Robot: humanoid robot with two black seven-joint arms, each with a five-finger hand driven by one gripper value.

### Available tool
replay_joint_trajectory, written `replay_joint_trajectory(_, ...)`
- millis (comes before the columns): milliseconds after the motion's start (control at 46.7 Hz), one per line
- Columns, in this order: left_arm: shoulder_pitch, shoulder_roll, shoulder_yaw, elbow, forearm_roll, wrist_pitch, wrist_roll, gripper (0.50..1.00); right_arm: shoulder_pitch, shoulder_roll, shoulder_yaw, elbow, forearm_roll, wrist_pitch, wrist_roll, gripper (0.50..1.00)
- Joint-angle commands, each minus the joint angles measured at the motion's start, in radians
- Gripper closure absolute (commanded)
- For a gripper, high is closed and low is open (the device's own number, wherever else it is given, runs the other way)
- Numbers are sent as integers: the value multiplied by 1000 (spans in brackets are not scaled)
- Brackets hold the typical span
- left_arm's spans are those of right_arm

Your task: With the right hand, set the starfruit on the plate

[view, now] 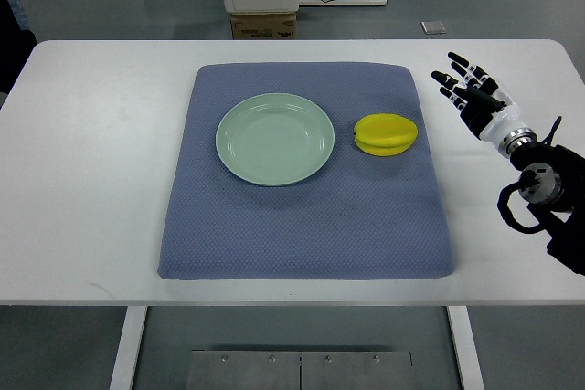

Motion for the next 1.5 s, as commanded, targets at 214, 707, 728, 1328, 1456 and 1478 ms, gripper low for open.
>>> replay_joint_trajectory(214,-3,0,1,0,-2,0,0,500,4,-2,2,0,0,0,1,500)
replay_joint_trajectory(707,1,0,2,0,-2,-2,0,500,28,1,3,-9,0,-14,4,500)
replay_joint_trajectory(728,0,0,2,0,-2,0,1,500,28,1,3,-9,0,-14,6,500)
replay_joint_trajectory(1328,1,0,2,0,-2,0,1,500,35,3,-18,-2,-18,-28,68,500)
replay_joint_trajectory(1456,1,0,2,0,-2,0,0,500,71,6,-83,1,-90,-28,73,500)
replay_joint_trajectory(1478,1,0,1,0,-2,0,0,500,79,6,-93,1,-101,-28,73,500)
